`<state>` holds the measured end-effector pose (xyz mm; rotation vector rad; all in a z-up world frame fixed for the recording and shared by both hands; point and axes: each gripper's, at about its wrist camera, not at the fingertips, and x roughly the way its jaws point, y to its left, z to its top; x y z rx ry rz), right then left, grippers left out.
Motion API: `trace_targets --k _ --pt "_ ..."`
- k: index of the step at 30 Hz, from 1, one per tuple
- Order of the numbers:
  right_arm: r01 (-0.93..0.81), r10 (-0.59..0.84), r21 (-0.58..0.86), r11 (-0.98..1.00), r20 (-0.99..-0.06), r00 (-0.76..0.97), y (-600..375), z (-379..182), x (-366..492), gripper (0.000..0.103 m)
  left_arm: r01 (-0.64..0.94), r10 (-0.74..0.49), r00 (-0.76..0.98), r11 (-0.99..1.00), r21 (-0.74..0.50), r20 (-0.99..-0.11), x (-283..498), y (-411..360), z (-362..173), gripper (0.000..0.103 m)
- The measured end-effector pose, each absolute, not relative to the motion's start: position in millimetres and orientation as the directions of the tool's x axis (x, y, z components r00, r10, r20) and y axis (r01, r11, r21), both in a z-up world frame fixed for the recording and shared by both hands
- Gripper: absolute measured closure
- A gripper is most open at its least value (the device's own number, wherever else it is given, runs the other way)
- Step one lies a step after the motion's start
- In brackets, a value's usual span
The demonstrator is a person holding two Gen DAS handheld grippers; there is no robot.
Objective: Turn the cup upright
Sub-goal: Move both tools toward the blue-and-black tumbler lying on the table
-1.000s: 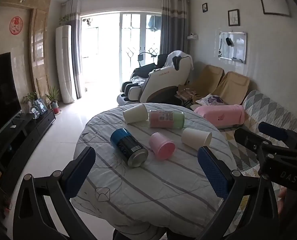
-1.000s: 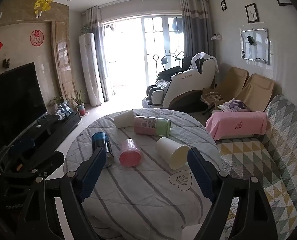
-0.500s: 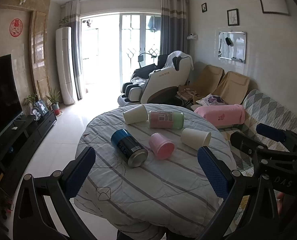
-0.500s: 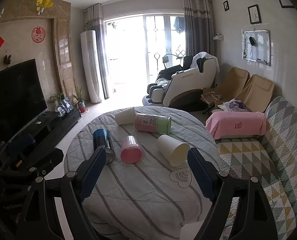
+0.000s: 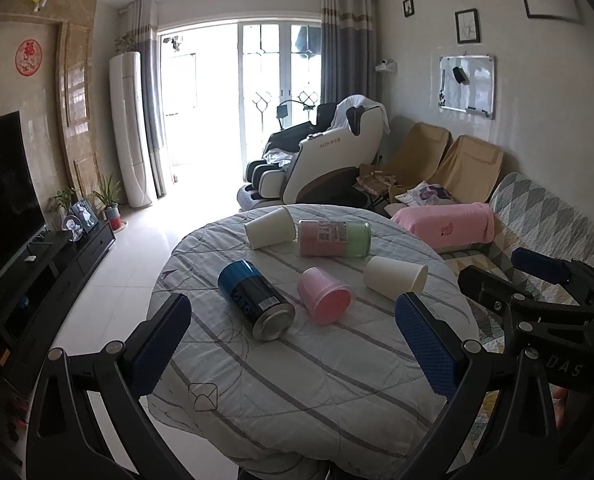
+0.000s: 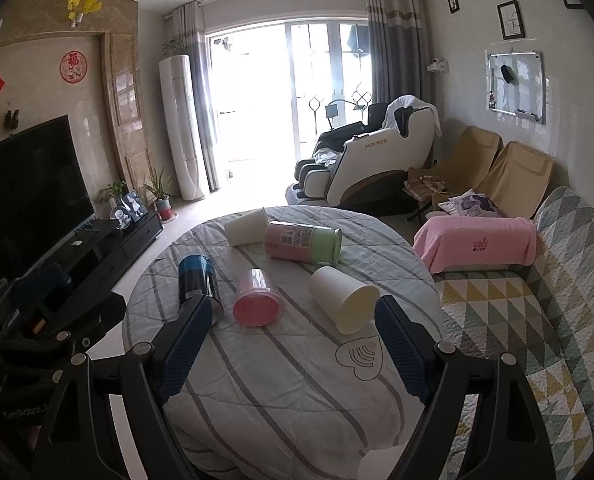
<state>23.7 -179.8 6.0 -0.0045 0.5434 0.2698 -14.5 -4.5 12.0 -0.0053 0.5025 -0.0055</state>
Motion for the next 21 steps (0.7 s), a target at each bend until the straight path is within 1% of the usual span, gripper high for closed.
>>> trace_targets --k 15,21 --pt "-0.261 0.271 0.097 0.960 -0.539 0.798 -185 -5 47 0.018 -0.047 0.054 0.863 0.999 0.027 -0.503 13 -6 1 0.000" --pt "-0.268 0.276 0.096 0.959 -0.547 0.790 -183 -9 55 0.018 -0.097 0.116 0.862 0.993 0.063 -0.494 20 -6 -2 0.000"
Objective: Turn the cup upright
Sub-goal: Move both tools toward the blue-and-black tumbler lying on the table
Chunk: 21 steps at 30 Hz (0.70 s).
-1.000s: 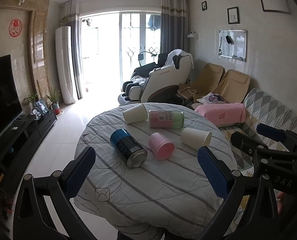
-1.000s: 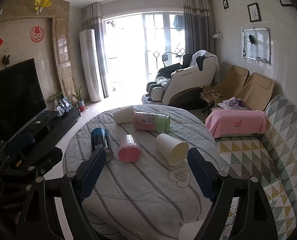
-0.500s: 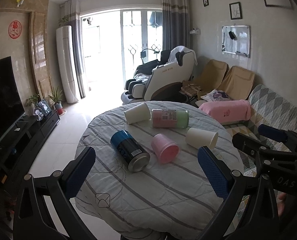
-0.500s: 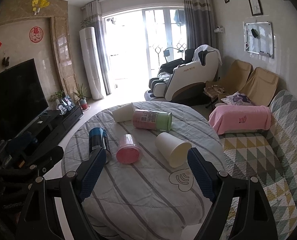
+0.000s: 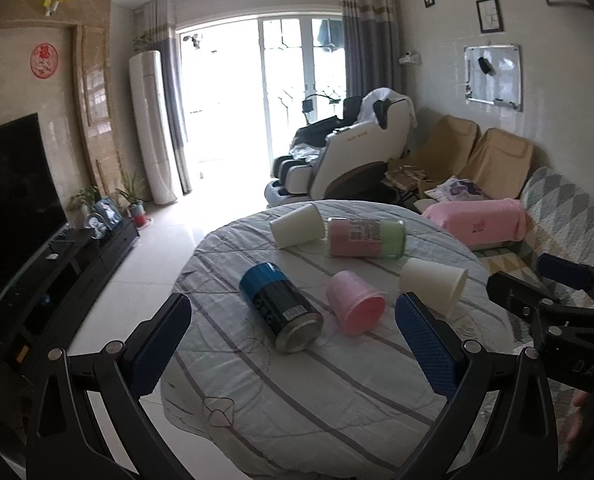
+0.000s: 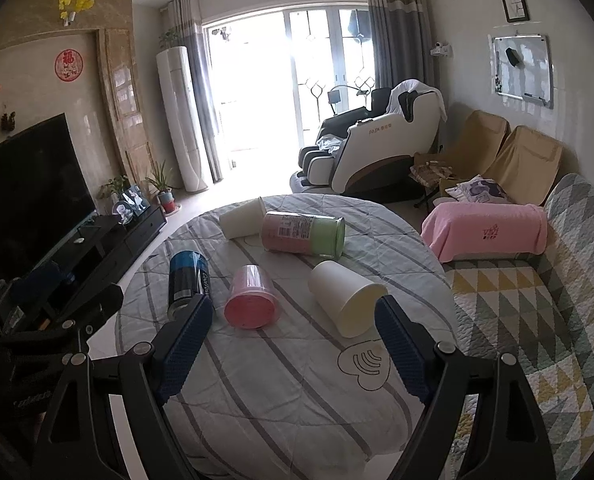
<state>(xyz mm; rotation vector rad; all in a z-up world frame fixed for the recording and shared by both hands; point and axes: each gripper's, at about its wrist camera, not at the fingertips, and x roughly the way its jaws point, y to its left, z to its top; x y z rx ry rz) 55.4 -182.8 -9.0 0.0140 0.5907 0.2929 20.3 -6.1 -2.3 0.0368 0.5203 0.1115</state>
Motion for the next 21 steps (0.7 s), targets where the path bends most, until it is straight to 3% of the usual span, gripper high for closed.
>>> trace_targets --k 21 --pt "-0.291 0.293 0.097 0.952 -0.566 0.771 -175 -19 76 0.018 -0.143 0.172 0.852 0.985 0.096 -0.494 38 -5 -14 0.000"
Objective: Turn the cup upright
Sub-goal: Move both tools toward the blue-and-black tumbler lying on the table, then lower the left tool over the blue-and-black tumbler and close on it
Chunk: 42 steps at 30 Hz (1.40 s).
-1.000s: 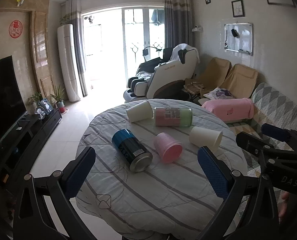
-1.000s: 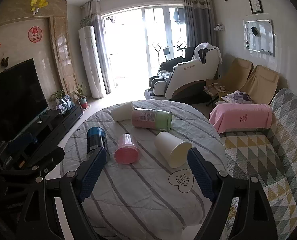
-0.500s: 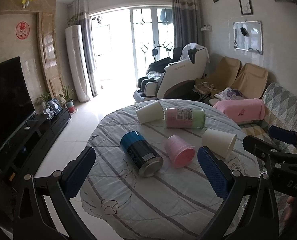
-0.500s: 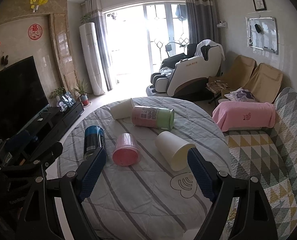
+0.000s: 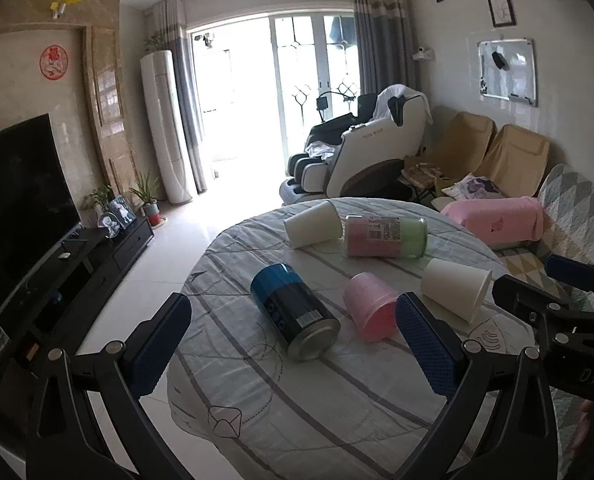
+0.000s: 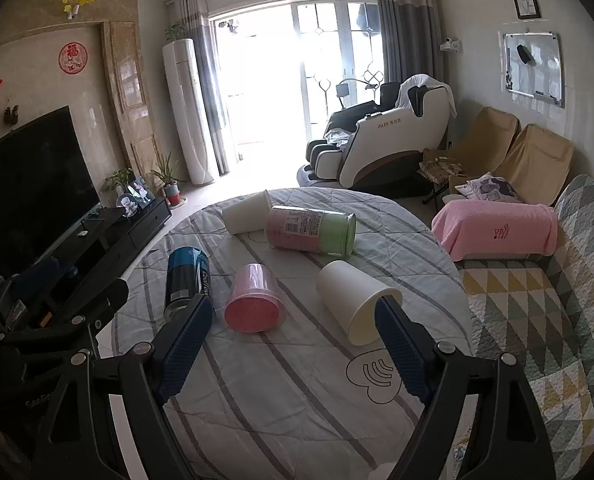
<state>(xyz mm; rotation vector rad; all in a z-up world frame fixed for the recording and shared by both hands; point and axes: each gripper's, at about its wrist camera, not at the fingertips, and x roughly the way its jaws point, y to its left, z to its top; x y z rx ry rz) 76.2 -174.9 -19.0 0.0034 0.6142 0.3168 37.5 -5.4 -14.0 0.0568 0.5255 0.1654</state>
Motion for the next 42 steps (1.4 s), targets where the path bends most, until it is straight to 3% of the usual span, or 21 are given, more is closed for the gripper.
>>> trace_targets --k 34,42 --pt "-0.297 0.294 0.096 0.950 -0.598 0.746 -164 -34 104 0.018 -0.140 0.166 0.833 0.986 0.089 -0.528 62 6 -30 0.000" --pt "-0.286 0.278 0.087 0.954 -0.610 0.742 -164 -36 111 0.018 -0.066 0.112 0.808 0.993 0.100 -0.578 75 15 -38 0.000"
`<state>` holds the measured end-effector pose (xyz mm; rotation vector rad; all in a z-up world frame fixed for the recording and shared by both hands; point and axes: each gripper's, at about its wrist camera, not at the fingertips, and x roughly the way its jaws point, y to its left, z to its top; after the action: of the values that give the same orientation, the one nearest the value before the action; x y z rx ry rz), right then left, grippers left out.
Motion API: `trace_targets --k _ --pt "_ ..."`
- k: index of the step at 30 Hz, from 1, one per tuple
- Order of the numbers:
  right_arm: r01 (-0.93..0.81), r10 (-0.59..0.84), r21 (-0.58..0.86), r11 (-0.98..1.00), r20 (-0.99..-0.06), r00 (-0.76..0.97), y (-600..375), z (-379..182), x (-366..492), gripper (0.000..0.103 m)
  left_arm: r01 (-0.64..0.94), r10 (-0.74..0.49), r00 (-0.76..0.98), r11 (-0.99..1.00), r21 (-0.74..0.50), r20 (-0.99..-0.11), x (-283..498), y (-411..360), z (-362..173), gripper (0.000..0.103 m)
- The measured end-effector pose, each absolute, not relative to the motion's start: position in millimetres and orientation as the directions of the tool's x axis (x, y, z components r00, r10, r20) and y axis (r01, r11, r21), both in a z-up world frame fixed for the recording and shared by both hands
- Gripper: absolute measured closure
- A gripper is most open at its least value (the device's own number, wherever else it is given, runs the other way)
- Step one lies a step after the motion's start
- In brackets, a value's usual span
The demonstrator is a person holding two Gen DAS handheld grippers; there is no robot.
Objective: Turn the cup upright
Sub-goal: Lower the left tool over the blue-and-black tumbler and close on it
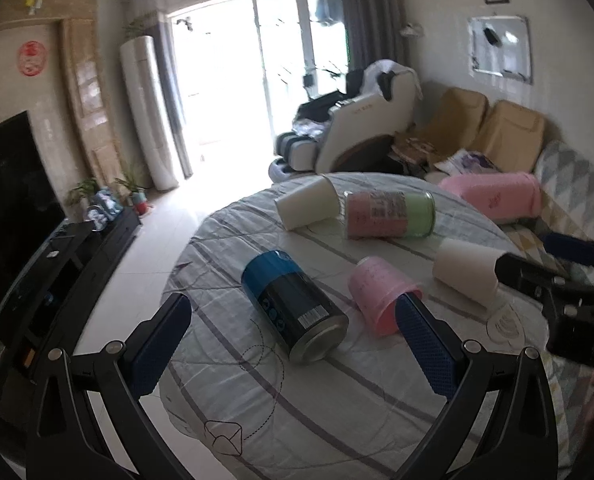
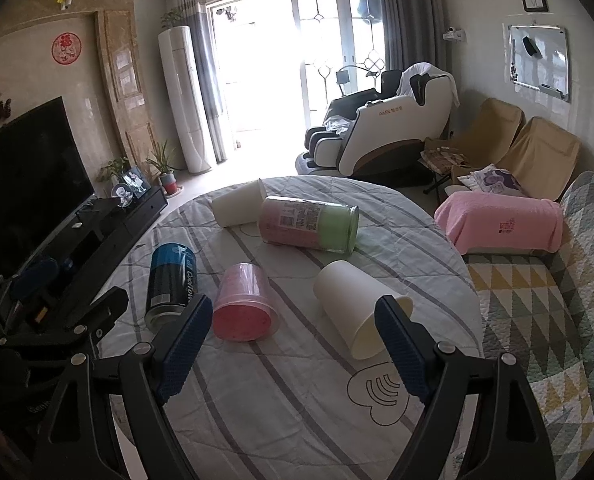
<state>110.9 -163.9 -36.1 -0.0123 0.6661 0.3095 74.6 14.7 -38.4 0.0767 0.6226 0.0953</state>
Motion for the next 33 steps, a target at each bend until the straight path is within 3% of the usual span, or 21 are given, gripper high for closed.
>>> trace_targets --k 5,13,22,33 --pt "-0.280 0.272 0.087 0.956 -0.621 0.735 -164 -40 115 0.018 -0.050 0.091 0.777 0.995 0.084 -0.623 82 35 -46 0.000" --pt "-0.301 0.284 0.083 0.950 -0.627 0.725 -153 -41 134 0.019 -0.006 -0.050 0.719 0.997 -0.078 -0.693 111 62 -57 0.000" --pt "-0.281 0.369 0.243 0.928 -0.692 0.620 -142 -55 222 0.019 0.027 -0.012 0.687 1.000 0.009 -0.727 190 63 -60 0.000" --pt "-0.133 0.366 0.342 0.930 -0.838 0.404 -132 -36 287 0.018 0.048 0.068 0.445 0.994 0.099 -0.893 240 59 -15 0.000"
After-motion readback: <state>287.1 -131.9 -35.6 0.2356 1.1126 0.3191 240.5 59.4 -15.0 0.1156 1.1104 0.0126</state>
